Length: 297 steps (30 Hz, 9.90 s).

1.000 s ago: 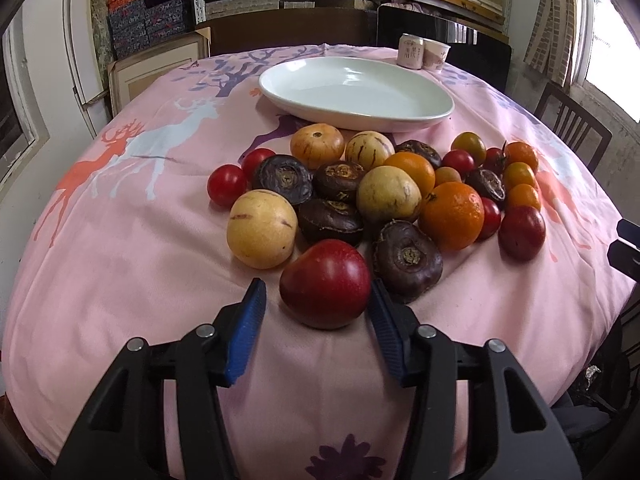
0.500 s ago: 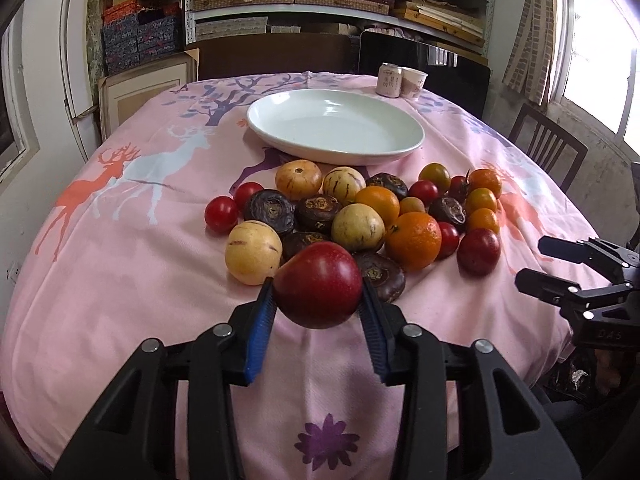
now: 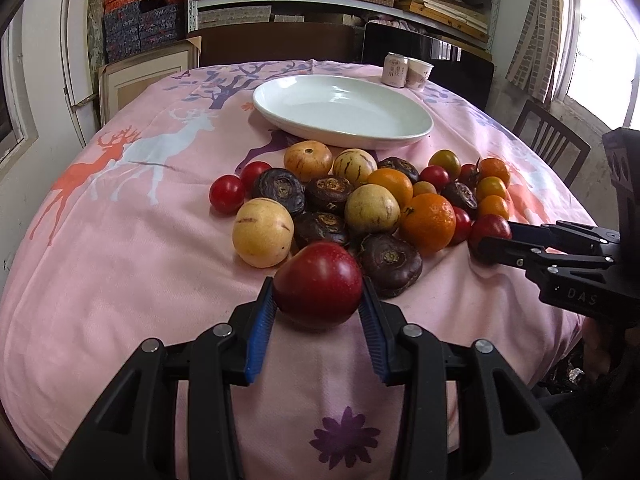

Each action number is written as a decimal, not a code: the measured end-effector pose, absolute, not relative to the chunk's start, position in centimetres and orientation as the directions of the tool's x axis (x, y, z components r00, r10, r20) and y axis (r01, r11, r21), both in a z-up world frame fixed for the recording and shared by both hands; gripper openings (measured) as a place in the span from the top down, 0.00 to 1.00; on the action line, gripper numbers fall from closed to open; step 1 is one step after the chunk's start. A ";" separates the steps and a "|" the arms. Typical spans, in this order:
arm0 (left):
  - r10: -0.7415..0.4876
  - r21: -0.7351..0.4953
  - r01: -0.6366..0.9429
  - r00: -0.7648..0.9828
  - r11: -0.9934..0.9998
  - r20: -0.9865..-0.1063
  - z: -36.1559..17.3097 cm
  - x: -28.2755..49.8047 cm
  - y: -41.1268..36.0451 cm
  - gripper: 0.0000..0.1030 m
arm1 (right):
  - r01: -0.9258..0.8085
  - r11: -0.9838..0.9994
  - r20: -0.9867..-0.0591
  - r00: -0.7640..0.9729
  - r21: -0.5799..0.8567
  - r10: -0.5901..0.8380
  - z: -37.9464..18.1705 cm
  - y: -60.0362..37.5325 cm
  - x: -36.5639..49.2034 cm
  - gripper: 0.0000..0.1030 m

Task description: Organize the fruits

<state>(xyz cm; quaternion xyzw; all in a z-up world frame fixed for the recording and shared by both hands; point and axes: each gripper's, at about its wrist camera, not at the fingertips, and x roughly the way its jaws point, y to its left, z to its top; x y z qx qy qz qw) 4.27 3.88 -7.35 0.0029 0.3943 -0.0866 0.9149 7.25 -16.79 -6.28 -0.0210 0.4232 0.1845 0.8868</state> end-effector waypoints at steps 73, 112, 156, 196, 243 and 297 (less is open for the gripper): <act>-0.078 0.019 0.138 0.664 0.990 -0.744 -5.7 7.9 4.9 0.33 | -0.131 0.957 -0.672 0.687 0.259 0.276 -3.7 -24.8 9.5 0.32; -0.134 -0.083 0.109 0.669 0.991 -0.731 -7.2 8.0 7.0 0.63 | -0.279 0.955 -0.748 0.610 0.105 0.260 -6.4 -19.4 9.8 0.45; -0.136 -0.087 0.107 0.646 0.990 -0.751 -7.9 7.9 6.8 0.63 | -0.269 0.951 -0.752 0.592 0.153 0.289 -6.7 -19.9 10.1 0.63; -0.133 -0.010 0.182 0.680 0.983 -0.721 -1.8 19.8 1.8 0.62 | -0.268 0.956 -0.624 0.729 0.118 0.281 3.2 -20.3 18.8 0.63; -0.205 0.015 0.334 0.612 0.942 -0.764 -6.1 5.0 -0.6 0.34 | -0.193 0.966 -0.689 0.678 0.172 0.258 -3.8 -24.5 9.8 0.39; -0.225 -0.041 0.292 0.632 0.956 -0.741 -7.2 5.5 -0.3 0.61 | -0.211 0.961 -0.745 0.609 0.179 0.272 -7.0 -22.1 12.7 0.64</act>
